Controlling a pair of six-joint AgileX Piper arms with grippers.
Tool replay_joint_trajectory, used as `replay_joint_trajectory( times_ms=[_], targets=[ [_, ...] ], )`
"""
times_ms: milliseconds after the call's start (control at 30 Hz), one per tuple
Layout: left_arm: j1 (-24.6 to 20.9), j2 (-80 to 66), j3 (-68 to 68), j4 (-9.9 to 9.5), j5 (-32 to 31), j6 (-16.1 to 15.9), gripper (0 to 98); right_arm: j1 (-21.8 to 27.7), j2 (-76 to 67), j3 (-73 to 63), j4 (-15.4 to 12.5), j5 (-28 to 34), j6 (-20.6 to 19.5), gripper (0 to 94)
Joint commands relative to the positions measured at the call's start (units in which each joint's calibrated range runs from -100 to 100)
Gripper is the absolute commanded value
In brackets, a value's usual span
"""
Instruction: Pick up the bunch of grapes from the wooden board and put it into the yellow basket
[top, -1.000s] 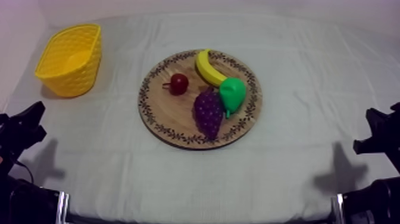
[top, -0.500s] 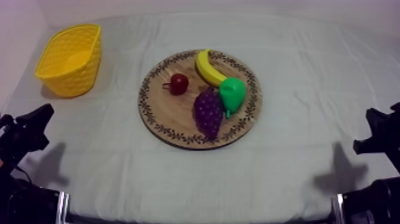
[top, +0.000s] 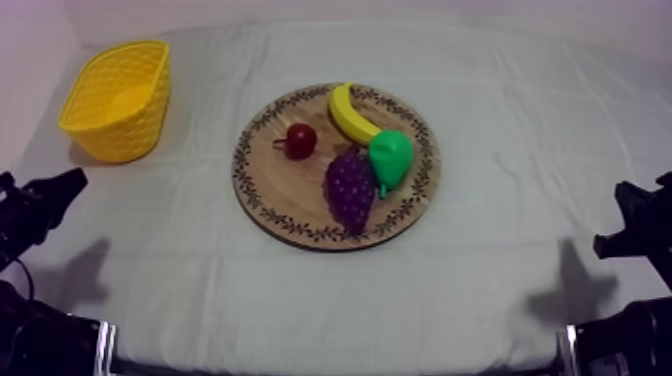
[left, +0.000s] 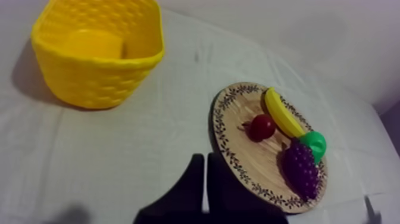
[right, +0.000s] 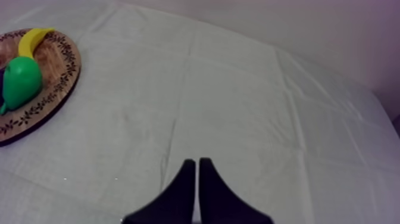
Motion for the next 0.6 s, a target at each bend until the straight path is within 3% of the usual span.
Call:
replay_joint_trajectory(
  times_ms=[0,267,567],
  targets=[
    [0.2,5.0,-6.9,0.16,3.2,-0.8,0.0,0.0,0.0,0.0,0.0,0.0,0.0,0.3],
    [0.9,17.3,-23.8,2.57,14.3,-3.8,0.0,0.0,0.0,0.0,0.0,0.0,0.0,0.3],
    [2.1,32.1,-40.9,3.45,27.8,-4.0,0.0,0.0,0.0,0.0,0.0,0.0,0.0,0.3]
  ],
)
